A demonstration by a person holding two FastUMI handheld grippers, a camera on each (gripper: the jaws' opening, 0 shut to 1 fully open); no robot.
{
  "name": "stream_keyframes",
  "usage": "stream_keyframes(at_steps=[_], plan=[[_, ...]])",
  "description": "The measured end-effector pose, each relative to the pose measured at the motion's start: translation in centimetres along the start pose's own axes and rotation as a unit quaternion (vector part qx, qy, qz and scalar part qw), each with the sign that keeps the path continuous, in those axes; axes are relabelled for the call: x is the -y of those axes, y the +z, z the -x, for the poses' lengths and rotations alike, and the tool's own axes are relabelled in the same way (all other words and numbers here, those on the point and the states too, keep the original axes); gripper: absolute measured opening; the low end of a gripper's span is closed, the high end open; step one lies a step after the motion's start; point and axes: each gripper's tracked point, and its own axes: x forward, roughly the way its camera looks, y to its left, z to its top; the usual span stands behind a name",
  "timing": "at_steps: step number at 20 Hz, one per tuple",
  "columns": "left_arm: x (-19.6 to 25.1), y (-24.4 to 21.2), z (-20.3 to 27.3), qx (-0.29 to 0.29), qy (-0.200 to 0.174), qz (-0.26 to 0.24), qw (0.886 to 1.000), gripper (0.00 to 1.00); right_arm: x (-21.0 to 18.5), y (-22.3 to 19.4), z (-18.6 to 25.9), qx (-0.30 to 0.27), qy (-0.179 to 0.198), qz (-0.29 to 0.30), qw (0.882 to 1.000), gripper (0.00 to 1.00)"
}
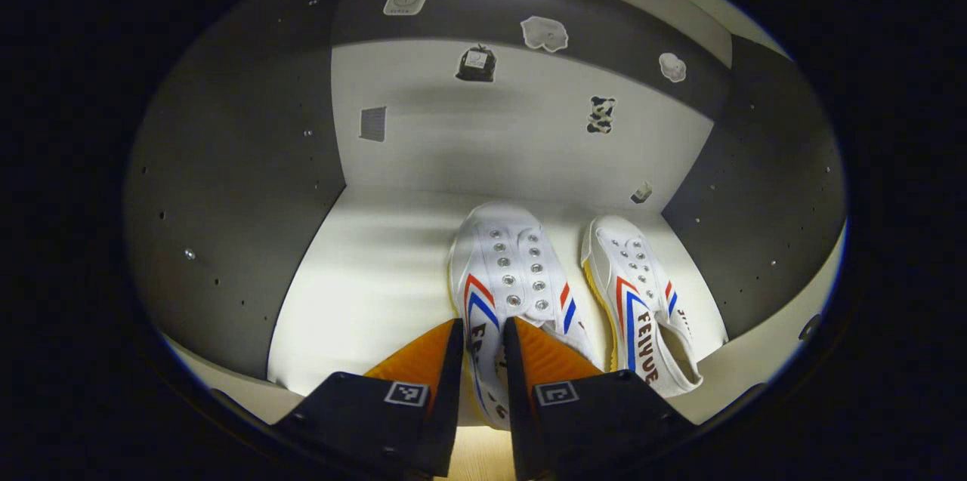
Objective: Grab one shoe with the right hand and put it into the shoe cabinet, grab the other shoe with the left hand and put it into the shoe cabinet; then close the right door with the right hand and the left door with the left hand.
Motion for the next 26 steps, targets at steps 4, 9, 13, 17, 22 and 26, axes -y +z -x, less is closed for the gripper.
stream_keyframes(at_steps=[4,9,13,17,22,26], plan=[[1.2,1.9,4.1,0.059,-0.009,-0.016,0.998,0.80,-0.4,0.2,0.3,0.000,0.003,-0.001,1.000,0.94],[1.8,3.2,12.6,0.158,-0.010,-0.034,0.987,0.99,-1.7,0.9,0.8,0.004,0.020,0.007,1.000,0.94],[1.2,3.0,20.7,0.228,-0.003,-0.039,0.973,0.97,-2.0,1.7,1.6,0.012,0.019,0.018,1.000,0.94],[0.8,1.3,28.2,0.287,-0.006,-0.046,0.957,0.97,-2.2,2.6,3.3,0.021,0.021,0.021,0.999,0.94],[0.6,-2.3,34.7,0.330,-0.022,-0.060,0.942,0.94,0.7,3.8,6.0,0.029,-0.018,0.040,0.999,0.95],[0.1,-4.8,37.6,0.339,-0.045,-0.054,0.938,0.97,5.9,5.1,8.8,0.039,-0.078,0.037,0.996,0.95]])
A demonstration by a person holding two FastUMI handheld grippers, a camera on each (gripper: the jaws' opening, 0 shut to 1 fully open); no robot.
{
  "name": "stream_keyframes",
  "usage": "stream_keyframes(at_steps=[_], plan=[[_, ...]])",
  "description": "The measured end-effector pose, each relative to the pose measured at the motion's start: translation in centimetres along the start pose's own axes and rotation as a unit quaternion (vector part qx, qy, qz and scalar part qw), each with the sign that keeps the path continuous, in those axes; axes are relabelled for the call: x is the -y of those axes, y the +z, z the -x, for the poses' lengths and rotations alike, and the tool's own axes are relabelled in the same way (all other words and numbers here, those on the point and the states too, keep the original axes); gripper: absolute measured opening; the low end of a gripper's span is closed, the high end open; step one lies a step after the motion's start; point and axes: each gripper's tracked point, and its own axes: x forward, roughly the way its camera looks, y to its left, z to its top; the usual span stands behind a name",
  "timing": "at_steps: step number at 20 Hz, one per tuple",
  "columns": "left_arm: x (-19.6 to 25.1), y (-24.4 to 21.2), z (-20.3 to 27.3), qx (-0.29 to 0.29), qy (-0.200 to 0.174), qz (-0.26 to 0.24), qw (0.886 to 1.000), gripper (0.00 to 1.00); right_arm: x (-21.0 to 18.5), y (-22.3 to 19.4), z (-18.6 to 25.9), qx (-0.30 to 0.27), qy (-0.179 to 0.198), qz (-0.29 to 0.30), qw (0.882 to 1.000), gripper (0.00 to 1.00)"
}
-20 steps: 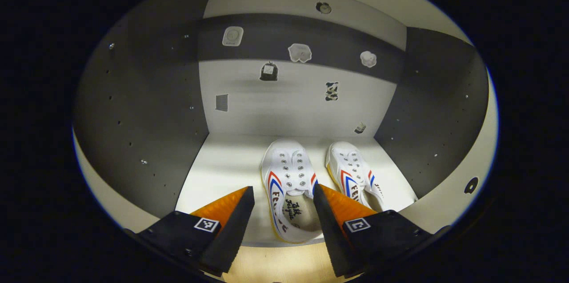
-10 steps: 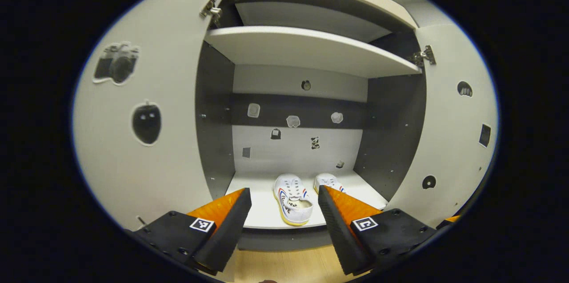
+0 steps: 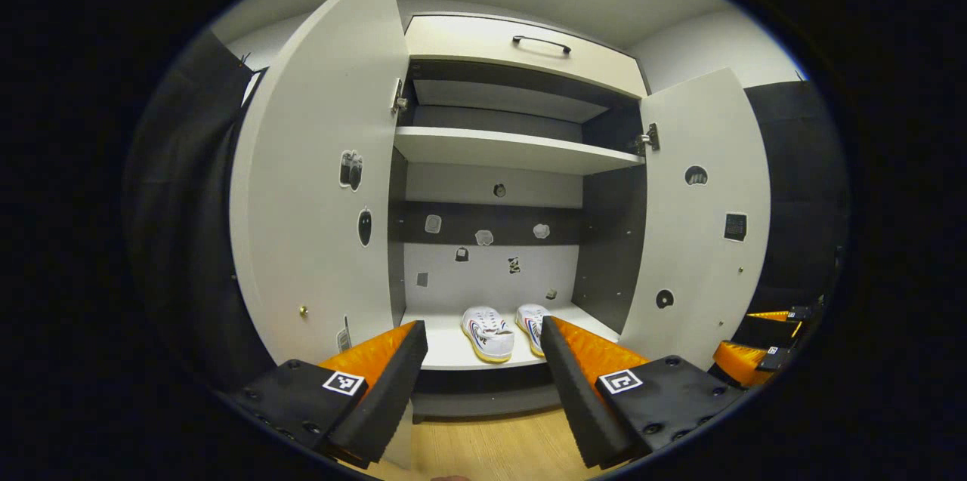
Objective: Grab one shoe with the right hand and put it into the shoe cabinet, grab the other shoe with the left hand and put it into the shoe cabinet; then close the right door with the right hand and the left door with the left hand.
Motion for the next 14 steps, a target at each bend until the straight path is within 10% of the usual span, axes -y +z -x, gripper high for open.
stream_keyframes(at_steps=[9,14], plan=[[-2.1,-0.4,4.3,0.016,0.012,0.000,1.000,0.97,11.8,0.2,0.1,0.001,-0.107,-0.013,0.994,0.95],[-2.5,-0.4,5.9,0.021,0.022,-0.004,1.000,0.97,11.5,-2.8,-2.9,-0.017,-0.106,-0.022,0.994,0.94]])
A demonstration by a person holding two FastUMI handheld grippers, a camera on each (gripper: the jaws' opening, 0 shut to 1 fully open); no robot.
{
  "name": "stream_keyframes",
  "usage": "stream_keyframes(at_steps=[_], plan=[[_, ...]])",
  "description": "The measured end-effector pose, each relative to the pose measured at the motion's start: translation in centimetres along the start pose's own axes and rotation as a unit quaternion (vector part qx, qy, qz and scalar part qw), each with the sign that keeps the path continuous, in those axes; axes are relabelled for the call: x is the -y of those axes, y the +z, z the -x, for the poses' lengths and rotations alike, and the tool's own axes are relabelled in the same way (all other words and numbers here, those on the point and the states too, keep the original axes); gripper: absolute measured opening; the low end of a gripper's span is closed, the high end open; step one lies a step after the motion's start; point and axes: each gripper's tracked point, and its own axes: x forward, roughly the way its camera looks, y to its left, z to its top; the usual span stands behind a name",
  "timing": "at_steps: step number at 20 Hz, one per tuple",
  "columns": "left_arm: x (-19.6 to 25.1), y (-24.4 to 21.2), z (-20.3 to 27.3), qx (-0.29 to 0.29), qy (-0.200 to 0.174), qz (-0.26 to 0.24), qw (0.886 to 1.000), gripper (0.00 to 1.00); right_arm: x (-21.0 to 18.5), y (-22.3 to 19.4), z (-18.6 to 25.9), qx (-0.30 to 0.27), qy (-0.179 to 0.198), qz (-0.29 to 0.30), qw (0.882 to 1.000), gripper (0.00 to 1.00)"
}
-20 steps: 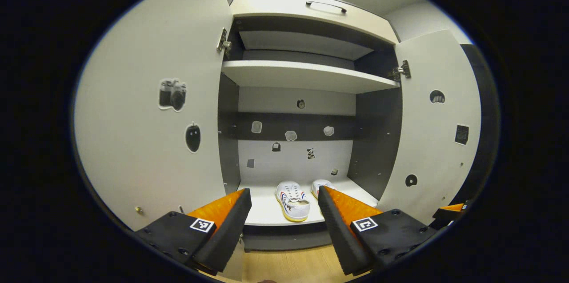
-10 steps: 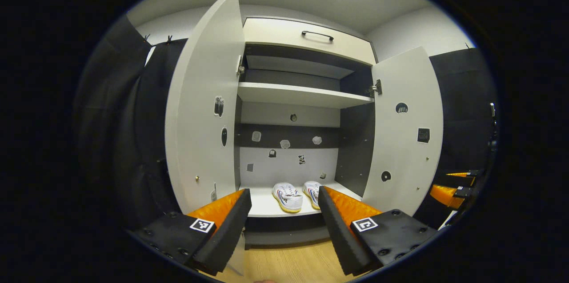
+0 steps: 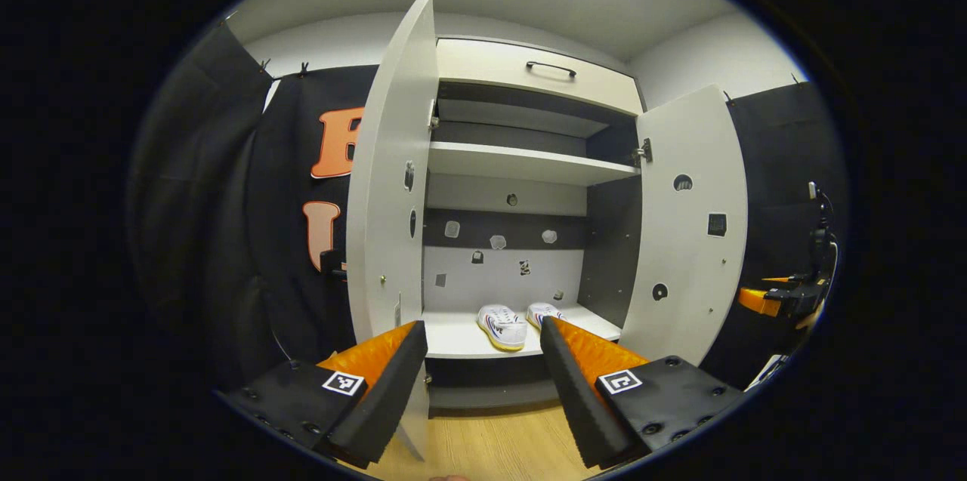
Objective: Grab one shoe with the right hand and put it into the shoe cabinet, grab the other shoe with the left hand and put it into the shoe cabinet; then close the right door with the right hand and the left door with the left hand.
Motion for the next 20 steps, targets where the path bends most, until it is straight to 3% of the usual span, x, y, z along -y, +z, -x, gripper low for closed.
stream_keyframes(at_steps=[3,9,10,11,16,17,18,19,20], plan=[[-0.6,-0.2,0.1,-0.002,0.010,0.000,1.000,0.97,-0.7,-0.5,-0.8,-0.007,0.017,-0.013,1.000,0.94],[-1.5,0.0,0.4,-0.002,0.018,0.008,1.000,0.97,-1.3,-0.2,-1.1,0.000,0.011,-0.001,1.000,0.91],[-1.4,0.2,0.3,0.001,0.016,0.011,1.000,0.99,-1.6,0.0,-1.0,0.002,0.010,0.009,1.000,0.98],[-1.2,0.2,0.3,0.003,0.011,0.013,1.000,0.98,-1.8,0.1,-1.0,0.001,0.009,0.017,1.000,0.87],[0.0,0.1,-0.5,0.001,-0.014,0.017,1.000,0.95,-4.1,-0.1,-0.8,0.003,0.036,-0.002,0.999,0.69],[0.4,0.2,-0.7,0.001,-0.018,0.016,1.000,0.95,-4.7,-0.1,-0.6,0.004,0.042,-0.006,0.999,0.67],[0.6,0.2,-0.9,0.002,-0.022,0.016,1.000,0.95,-5.6,-0.1,-0.5,0.006,0.051,-0.008,0.999,0.77],[0.8,0.3,-1.0,0.003,-0.026,0.016,1.000,0.94,-6.6,-0.2,-0.4,0.007,0.061,-0.009,0.998,0.66],[0.8,0.3,-0.9,0.003,-0.029,0.017,0.999,0.95,-7.7,-0.2,-0.4,0.008,0.072,-0.010,0.997,0.76]])
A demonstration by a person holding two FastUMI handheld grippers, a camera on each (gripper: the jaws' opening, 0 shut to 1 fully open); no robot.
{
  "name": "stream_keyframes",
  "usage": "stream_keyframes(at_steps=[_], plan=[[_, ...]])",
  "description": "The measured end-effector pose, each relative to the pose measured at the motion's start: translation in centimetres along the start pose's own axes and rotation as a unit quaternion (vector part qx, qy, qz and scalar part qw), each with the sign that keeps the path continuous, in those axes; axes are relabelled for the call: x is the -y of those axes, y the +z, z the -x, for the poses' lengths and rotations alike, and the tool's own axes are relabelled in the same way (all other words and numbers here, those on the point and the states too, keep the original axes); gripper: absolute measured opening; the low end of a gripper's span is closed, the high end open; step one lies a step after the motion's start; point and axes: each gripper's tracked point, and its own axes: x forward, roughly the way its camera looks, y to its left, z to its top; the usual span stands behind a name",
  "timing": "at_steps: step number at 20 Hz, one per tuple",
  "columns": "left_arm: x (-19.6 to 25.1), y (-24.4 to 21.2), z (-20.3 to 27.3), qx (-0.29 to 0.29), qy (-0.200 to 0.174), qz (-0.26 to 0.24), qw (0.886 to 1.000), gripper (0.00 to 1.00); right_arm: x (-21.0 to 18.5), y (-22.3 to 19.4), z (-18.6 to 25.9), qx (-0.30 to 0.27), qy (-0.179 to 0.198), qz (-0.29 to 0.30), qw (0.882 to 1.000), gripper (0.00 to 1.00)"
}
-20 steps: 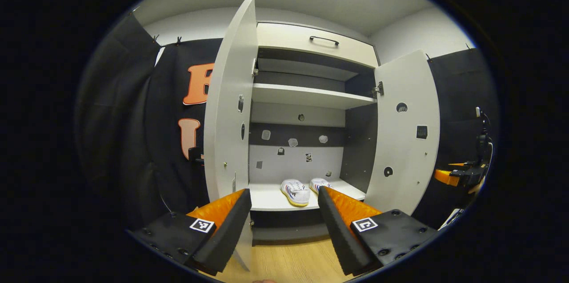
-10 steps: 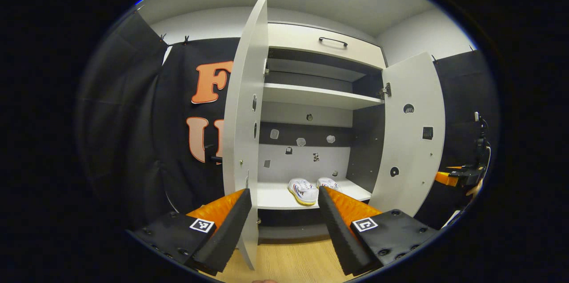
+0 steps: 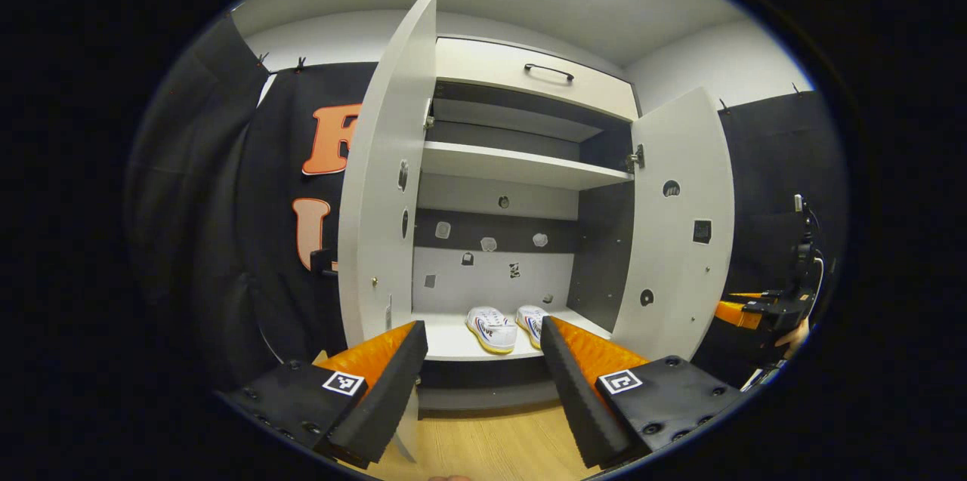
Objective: Grab one shoe with the right hand and put it into the shoe cabinet, grab the other shoe with the left hand and put it into the shoe cabinet; then close the right door with the right hand and the left door with the left hand.
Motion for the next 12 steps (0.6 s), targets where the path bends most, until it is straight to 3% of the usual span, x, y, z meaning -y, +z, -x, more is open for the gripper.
stream_keyframes(at_steps=[1,5,7,8,12], plan=[[0.0,0.0,0.1,-0.001,-0.001,0.000,1.000,0.95,-1.0,0.0,-0.2,0.000,0.011,-0.003,1.000,0.66],[-1.5,-0.1,0.6,0.000,0.013,0.001,1.000,0.95,-4.9,-0.2,-1.3,0.000,0.054,-0.019,0.998,0.67],[-2.7,0.0,1.0,0.001,0.025,0.004,1.000,0.97,-6.3,-0.4,-2.2,-0.003,0.066,-0.020,0.998,0.77],[-3.1,0.1,1.2,0.002,0.029,0.006,1.000,0.97,-7.0,-0.6,-2.8,-0.004,0.069,-0.019,0.997,0.73],[-4.9,0.9,2.5,0.013,0.049,-0.001,0.999,0.95,-10.5,-0.8,-5.0,-0.011,0.091,-0.046,0.995,0.86]])
